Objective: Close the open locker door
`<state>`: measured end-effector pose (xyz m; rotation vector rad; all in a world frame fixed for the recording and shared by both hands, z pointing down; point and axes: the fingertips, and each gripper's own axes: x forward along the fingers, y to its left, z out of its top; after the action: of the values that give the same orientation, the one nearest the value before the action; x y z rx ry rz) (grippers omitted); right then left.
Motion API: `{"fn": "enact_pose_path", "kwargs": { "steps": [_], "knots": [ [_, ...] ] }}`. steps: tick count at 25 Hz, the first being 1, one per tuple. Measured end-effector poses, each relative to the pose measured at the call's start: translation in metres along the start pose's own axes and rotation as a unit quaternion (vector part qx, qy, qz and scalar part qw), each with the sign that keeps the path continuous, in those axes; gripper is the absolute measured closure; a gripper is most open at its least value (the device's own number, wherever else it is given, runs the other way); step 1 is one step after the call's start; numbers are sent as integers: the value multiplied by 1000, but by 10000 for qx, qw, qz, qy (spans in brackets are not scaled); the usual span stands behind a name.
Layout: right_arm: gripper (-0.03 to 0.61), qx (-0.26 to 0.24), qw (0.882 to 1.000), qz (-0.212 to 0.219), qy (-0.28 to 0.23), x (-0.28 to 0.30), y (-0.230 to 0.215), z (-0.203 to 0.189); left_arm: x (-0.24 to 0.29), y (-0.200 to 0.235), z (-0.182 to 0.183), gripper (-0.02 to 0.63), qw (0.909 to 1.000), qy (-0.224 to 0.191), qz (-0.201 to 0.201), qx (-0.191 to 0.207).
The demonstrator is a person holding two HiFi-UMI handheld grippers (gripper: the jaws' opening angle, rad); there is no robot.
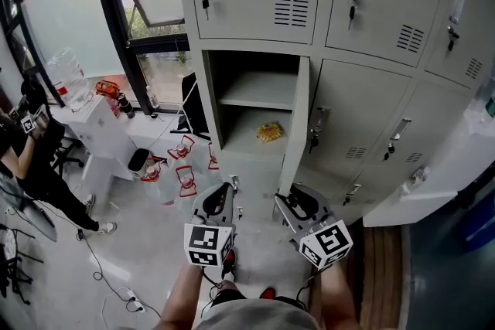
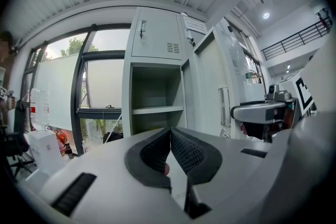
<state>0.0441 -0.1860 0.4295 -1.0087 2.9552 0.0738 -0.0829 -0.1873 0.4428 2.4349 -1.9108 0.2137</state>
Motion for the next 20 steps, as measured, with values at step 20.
{"fn": "enact_pose_path", "kwargs": {
  "steps": [20],
  "knots": [
    [463, -99, 9988, 478, 92, 99, 41, -1, -4, 95, -2, 591, 9984, -51, 550, -122]
  ]
}}
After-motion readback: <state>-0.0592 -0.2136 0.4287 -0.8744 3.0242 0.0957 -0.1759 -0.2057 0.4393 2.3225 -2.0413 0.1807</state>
